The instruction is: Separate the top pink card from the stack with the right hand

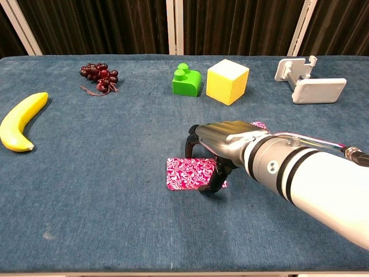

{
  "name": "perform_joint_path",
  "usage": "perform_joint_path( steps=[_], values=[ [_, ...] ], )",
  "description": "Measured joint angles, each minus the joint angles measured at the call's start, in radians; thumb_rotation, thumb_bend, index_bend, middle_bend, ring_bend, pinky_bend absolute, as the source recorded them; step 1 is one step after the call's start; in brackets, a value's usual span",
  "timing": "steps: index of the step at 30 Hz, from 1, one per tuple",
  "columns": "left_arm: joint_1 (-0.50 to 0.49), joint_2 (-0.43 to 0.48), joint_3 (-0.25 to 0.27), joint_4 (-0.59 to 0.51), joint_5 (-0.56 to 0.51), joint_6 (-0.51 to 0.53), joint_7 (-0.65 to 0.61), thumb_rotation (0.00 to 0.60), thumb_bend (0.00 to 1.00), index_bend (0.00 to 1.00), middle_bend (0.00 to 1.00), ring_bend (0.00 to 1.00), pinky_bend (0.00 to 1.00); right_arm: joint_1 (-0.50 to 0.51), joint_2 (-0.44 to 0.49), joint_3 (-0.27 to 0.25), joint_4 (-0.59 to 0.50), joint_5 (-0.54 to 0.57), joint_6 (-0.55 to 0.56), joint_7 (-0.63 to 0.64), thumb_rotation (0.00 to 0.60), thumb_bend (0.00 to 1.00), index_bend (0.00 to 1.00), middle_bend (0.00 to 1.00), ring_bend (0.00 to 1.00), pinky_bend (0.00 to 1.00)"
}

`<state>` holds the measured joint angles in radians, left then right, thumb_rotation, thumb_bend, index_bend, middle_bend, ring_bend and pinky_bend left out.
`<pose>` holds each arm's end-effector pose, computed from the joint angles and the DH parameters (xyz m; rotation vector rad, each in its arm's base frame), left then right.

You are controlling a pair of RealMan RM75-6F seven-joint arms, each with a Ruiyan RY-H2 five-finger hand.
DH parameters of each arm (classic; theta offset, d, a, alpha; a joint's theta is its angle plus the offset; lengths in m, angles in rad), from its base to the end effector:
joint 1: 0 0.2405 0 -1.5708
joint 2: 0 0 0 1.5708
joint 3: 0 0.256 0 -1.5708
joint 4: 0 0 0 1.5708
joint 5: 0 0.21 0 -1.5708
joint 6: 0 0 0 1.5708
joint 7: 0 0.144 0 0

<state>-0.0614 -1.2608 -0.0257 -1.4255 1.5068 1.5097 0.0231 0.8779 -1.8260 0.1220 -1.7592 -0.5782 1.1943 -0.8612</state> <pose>-0.3373 0.1699 0.1297 -1.3915 -0.8630 -0.8399 -0.0706 -0.2519 -0.0991 1.9977 -1.1482 0.6643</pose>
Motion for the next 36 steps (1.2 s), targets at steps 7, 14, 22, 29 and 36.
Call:
perform_joint_path(
  steps=[7,14,22,29,36],
  values=[
    [0.001,-0.003,0.0,0.005,-0.001,0.0,-0.004,0.6,0.11,0.17,0.13,0.0,0.0,-0.003,-0.005,0.0,0.006,-0.005,-0.006,0.006,0.6,0.48,0.42,0.09,0.0,0.0],
    [0.004,-0.005,0.001,0.011,-0.001,0.003,-0.01,0.6,0.11,0.17,0.13,0.0,0.0,-0.009,-0.005,-0.004,0.005,-0.029,-0.009,0.02,0.6,0.54,0.46,0.09,0.0,0.0],
    [0.008,-0.01,0.002,0.022,0.001,0.007,-0.021,0.6,0.11,0.17,0.13,0.0,0.0,-0.024,0.021,-0.011,-0.027,-0.064,-0.014,0.047,0.6,0.55,0.46,0.09,0.0,0.0],
    [0.01,-0.01,0.003,0.027,0.005,0.013,-0.029,0.6,0.11,0.17,0.13,0.0,0.0,-0.046,0.082,-0.01,-0.099,-0.103,-0.006,0.083,0.6,0.55,0.46,0.09,0.0,0.01],
    [0.009,-0.01,0.003,0.026,0.013,0.018,-0.033,0.6,0.11,0.17,0.13,0.0,0.0,-0.092,0.231,-0.03,-0.192,-0.172,0.018,0.13,0.6,0.55,0.46,0.09,0.0,0.01]
  ],
)
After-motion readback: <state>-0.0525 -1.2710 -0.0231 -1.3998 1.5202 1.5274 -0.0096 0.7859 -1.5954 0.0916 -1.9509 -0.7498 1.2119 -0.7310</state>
